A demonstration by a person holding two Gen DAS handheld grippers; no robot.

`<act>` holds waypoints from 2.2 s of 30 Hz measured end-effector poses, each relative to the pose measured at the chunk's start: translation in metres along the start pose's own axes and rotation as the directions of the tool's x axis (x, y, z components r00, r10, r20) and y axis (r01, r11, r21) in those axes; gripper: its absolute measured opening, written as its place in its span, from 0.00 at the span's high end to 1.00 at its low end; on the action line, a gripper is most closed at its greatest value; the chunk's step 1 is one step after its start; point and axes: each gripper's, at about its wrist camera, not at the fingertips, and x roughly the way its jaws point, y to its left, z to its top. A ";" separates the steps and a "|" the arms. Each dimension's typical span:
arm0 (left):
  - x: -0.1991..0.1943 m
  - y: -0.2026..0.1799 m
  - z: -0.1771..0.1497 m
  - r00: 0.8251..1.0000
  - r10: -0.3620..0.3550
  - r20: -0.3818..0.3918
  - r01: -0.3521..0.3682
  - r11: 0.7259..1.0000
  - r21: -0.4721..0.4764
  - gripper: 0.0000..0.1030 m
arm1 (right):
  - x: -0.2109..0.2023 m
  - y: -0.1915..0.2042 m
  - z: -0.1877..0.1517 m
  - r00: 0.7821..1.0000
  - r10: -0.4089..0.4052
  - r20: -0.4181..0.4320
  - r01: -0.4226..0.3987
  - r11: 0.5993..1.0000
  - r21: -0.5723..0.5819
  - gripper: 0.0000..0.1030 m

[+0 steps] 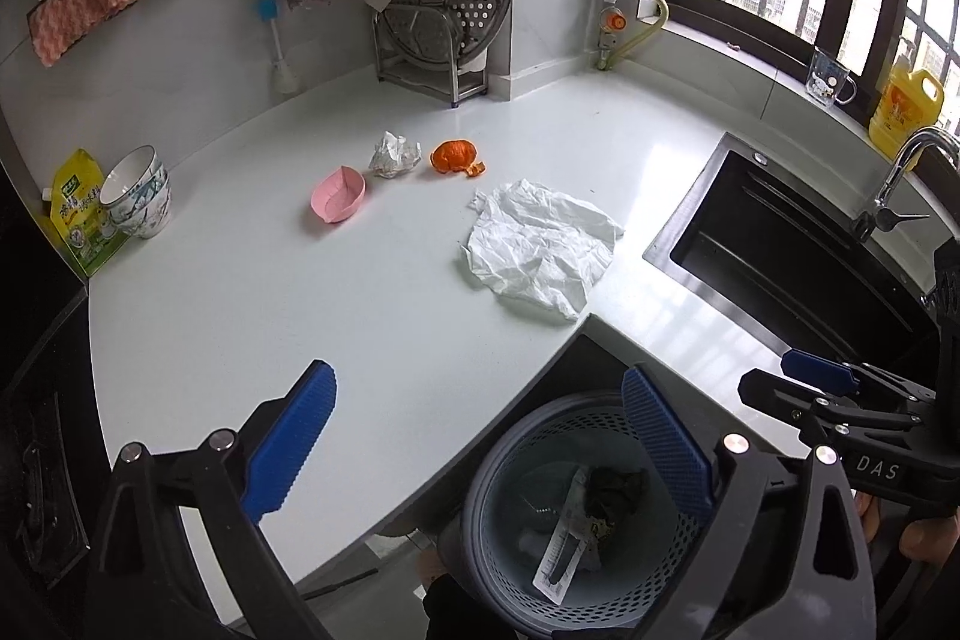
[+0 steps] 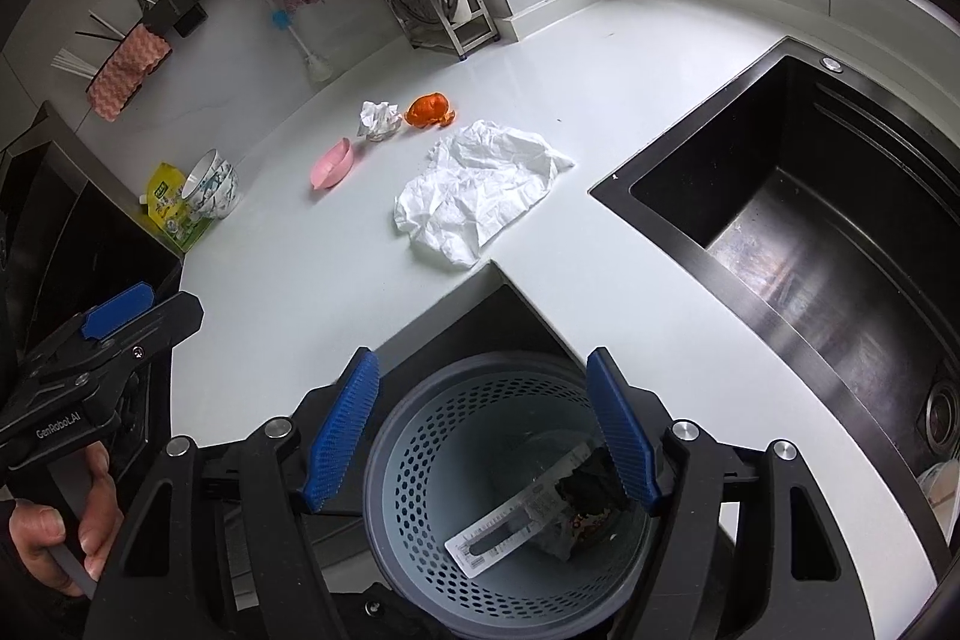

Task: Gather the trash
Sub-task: 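Move right gripper to the white tissue while left gripper approaches the pink dish, then close left gripper on the pink dish rim while right gripper pinches the white tissue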

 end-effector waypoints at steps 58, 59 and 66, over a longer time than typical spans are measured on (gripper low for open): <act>0.263 0.179 0.123 0.991 -0.018 -0.130 0.015 1.000 -0.026 0.06 | 0.235 0.046 0.121 0.926 -0.366 -0.098 0.369 0.929 0.017 0.25; 0.264 0.179 0.123 0.991 -0.017 -0.131 0.014 1.000 -0.027 0.06 | 0.237 0.048 0.121 0.920 -0.378 -0.102 0.380 0.925 -0.003 0.22; 0.271 0.181 0.123 0.991 -0.010 -0.136 0.006 1.000 -0.030 0.06 | 0.247 0.050 0.122 0.901 -0.419 -0.111 0.417 0.908 -0.037 0.08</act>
